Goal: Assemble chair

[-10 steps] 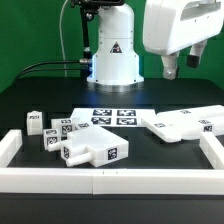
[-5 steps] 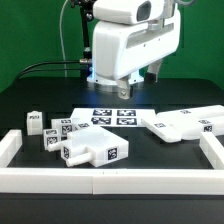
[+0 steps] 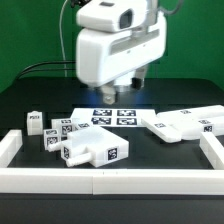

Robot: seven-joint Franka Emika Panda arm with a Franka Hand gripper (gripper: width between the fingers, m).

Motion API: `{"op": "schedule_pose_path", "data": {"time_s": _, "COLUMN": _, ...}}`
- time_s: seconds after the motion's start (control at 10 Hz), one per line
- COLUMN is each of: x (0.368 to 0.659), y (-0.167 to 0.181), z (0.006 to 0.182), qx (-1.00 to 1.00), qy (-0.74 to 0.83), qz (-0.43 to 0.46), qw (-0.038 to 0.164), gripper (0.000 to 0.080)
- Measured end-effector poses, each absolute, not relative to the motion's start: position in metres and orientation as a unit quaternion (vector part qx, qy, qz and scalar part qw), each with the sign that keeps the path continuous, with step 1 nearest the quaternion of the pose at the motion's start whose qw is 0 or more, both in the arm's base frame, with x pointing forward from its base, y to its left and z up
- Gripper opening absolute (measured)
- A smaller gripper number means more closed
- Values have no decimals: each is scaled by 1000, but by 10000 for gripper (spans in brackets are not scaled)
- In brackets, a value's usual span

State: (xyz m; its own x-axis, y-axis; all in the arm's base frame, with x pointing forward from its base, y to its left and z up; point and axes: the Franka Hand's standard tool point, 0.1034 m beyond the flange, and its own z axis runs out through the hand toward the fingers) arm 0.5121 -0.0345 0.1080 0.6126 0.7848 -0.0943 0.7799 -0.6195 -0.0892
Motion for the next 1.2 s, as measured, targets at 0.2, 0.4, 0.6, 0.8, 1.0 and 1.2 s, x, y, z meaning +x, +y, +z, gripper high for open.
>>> {"op": "schedule_pose_path", "data": {"time_s": 0.2, "x": 512, "y": -35, "z": 106, "qx": -898, "qy": -435, "qz": 63, "qw": 21, "gripper": 650}}
{"op": "schedule_pose_path", "data": {"time_s": 0.4, "x": 511, "y": -36, "z": 106, "qx": -898, "qy": -435, "qz": 64, "qw": 21, "gripper": 650}}
{"op": "schedule_pose_path", "data": {"time_s": 0.6, "x": 522, "y": -46, "z": 107, "qx": -899, "qy": -434, "qz": 60, "qw": 16, "gripper": 650}}
{"op": "schedule_pose_path", "data": {"time_s": 0.8, "x": 537, "y": -60, "z": 110, "qx": -909, "qy": -412, "qz": 56, "qw": 16, "gripper": 650}}
{"op": "schedule_pose_path", "data": {"time_s": 1.0, "x": 542, "y": -63, "z": 111, "qx": -910, "qy": -410, "qz": 57, "qw": 19, "gripper": 650}}
{"op": "schedule_pose_path", "data": {"time_s": 1.2, "x": 541, "y": -62, "z": 110, "qx": -910, "qy": -409, "qz": 62, "qw": 20, "gripper": 650}}
